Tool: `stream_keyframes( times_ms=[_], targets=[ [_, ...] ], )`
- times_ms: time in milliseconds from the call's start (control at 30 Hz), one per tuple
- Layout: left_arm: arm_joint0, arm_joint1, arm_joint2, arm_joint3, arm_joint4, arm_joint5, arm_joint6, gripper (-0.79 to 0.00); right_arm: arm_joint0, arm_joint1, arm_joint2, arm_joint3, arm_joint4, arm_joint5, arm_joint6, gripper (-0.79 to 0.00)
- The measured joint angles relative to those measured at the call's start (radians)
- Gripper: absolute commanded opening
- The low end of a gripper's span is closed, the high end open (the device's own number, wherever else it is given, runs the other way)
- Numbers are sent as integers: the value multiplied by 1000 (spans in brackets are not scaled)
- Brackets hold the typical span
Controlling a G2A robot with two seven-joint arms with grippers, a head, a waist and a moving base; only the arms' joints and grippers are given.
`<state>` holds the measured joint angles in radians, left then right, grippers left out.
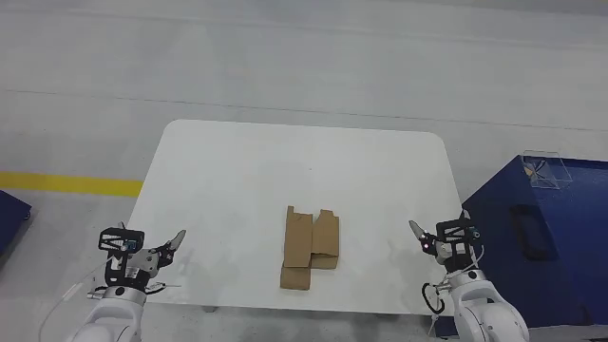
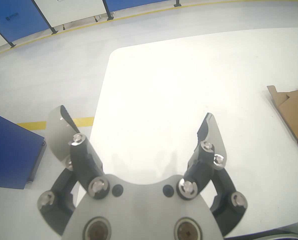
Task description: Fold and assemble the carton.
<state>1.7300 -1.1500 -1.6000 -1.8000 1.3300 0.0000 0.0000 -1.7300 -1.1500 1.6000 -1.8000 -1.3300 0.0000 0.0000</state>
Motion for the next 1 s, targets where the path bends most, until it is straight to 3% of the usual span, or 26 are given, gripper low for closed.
stream_keyframes(
  times_ms=[433, 500, 600, 700, 767, 867, 1000],
  targets=[
    [0, 0, 0, 0, 0, 0, 0, 0, -1, 0, -2, 1, 1, -1, 1, 0],
    [0, 0, 0, 0, 0, 0, 0, 0, -2, 2, -12, -8, 50, -50, 50, 0],
    [0, 0, 0, 0, 0, 0, 0, 0, 33, 11, 35, 4, 294, -274, 276, 0],
    [0, 0, 0, 0, 0, 0, 0, 0, 115, 23, 61, 85, 710, -462, 585, 0],
    [0, 0, 0, 0, 0, 0, 0, 0, 209, 31, 45, 181, 1010, -476, 820, 0],
    [0, 0, 0, 0, 0, 0, 0, 0, 363, 34, -21, 338, 1305, -393, 1100, 0],
    [0, 0, 0, 0, 0, 0, 0, 0, 520, 17, -155, 540, 1456, -362, 1257, 0]
  ],
)
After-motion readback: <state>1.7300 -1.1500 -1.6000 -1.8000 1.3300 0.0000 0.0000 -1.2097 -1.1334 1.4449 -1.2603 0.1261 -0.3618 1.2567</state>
